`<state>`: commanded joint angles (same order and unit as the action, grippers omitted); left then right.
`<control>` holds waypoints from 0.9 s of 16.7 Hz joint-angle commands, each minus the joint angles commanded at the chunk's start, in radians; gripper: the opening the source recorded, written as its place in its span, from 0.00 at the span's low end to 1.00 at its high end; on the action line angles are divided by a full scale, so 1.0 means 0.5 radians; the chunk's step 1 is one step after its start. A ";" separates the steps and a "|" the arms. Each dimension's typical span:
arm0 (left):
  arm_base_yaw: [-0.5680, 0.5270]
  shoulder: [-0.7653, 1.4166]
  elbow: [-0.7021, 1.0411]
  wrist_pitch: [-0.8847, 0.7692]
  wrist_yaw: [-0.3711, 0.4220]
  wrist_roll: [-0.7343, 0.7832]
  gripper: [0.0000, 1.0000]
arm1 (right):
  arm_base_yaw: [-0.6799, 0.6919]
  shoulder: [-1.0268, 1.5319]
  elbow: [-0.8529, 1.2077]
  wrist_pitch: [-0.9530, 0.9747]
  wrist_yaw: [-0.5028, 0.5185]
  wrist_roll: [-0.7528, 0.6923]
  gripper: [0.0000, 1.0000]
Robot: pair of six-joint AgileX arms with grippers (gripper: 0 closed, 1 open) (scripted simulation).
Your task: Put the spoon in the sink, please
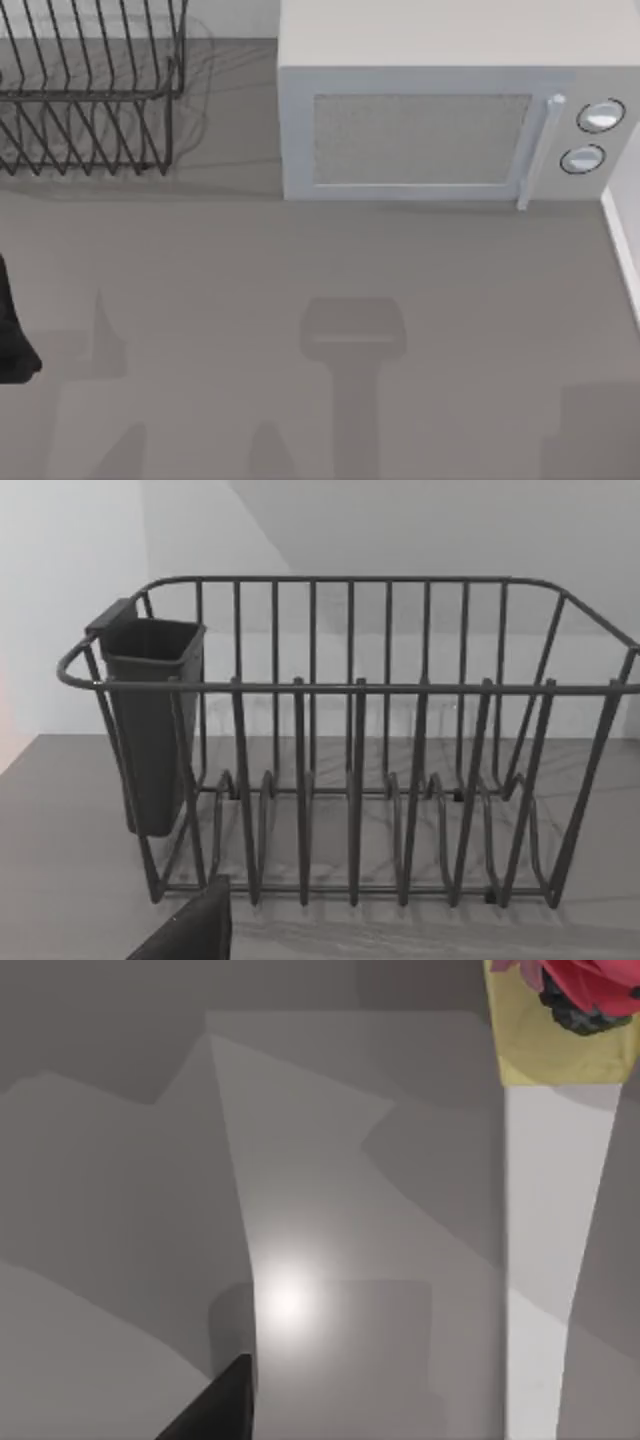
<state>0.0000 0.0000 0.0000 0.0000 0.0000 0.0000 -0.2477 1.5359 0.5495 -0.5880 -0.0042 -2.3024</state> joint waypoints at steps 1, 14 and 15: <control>0.000 0.000 0.000 0.000 0.000 0.000 1.00 | 0.000 0.000 0.000 0.000 0.000 0.000 0.00; 0.000 0.000 0.000 0.000 0.000 0.000 1.00 | 0.012 -0.419 0.568 -0.986 0.062 0.044 0.00; 0.000 0.000 0.000 0.000 0.000 0.000 1.00 | 0.012 -0.453 0.617 -1.053 0.062 0.049 0.00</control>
<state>0.0000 0.0000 0.0000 0.0000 0.0000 0.0000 -0.2420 1.3094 0.8581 -1.1142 0.0267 -2.2780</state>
